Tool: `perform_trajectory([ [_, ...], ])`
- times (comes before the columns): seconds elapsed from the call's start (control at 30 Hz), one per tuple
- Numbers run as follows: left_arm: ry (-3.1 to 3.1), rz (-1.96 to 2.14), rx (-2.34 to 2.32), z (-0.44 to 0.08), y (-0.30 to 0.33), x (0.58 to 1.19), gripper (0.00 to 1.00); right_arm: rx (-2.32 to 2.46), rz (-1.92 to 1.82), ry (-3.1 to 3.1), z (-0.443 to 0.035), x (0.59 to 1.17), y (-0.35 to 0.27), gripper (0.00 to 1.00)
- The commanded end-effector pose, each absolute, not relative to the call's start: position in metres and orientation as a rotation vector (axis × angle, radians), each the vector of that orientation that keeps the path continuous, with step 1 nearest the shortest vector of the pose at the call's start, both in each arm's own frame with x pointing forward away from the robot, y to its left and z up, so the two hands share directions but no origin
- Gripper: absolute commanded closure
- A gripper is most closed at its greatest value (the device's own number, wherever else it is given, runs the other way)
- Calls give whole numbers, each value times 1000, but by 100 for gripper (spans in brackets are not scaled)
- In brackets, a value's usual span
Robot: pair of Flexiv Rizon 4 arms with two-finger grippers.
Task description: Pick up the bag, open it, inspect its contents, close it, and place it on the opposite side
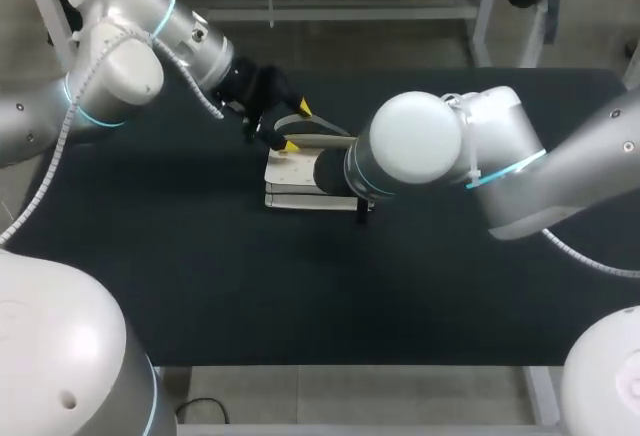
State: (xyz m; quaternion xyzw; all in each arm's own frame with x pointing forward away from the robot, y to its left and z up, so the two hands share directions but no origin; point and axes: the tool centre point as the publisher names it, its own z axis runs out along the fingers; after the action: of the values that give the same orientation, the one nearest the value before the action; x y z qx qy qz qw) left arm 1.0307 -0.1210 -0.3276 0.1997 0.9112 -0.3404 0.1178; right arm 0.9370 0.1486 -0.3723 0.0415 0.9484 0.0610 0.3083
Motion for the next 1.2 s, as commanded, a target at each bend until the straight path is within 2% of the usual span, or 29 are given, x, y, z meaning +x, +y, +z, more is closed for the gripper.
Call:
perform_trajectory([
  [0.03,2593,-984,508,-338,-130,1034,0,109,165,2504,-374,936,148,100],
  [0.33,2626,-979,435,-348,-137,1054,0,109,165,2504,-374,936,148,100],
  [0.47,2640,-977,409,-353,-137,1063,7,109,165,2504,-374,936,148,100],
  [0.67,2650,-984,387,-354,-138,1070,23,109,165,2504,-374,936,148,100],
  [0.73,2656,-976,384,-355,-138,1070,36,109,165,2504,-374,936,148,100],
  [0.8,2662,-967,378,-356,-138,1072,40,109,165,2504,-374,936,148,100],
  [0.83,2666,-966,373,-357,-138,1072,49,109,165,2504,-374,936,148,100],
  [0.87,2671,-962,370,-358,-138,1073,53,109,165,2504,-374,936,148,100],
  [0.93,2676,-964,365,-359,-138,1075,53,109,165,2504,-374,936,148,100],
  [0.97,2678,-964,363,-360,-138,1075,58,109,165,2504,-374,936,148,100],
  [1.0,2680,-965,358,-360,-138,1076,69,109,165,2504,-374,936,148,100],
  [1.03,2682,-966,354,-360,-138,1077,90,109,165,2504,-374,936,148,100],
  [1.07,2683,-965,351,-360,-138,1077,100,109,165,2504,-374,936,148,100],
  [1.2,2686,-966,342,-360,-137,1078,100,109,165,2504,-374,936,148,100],
])
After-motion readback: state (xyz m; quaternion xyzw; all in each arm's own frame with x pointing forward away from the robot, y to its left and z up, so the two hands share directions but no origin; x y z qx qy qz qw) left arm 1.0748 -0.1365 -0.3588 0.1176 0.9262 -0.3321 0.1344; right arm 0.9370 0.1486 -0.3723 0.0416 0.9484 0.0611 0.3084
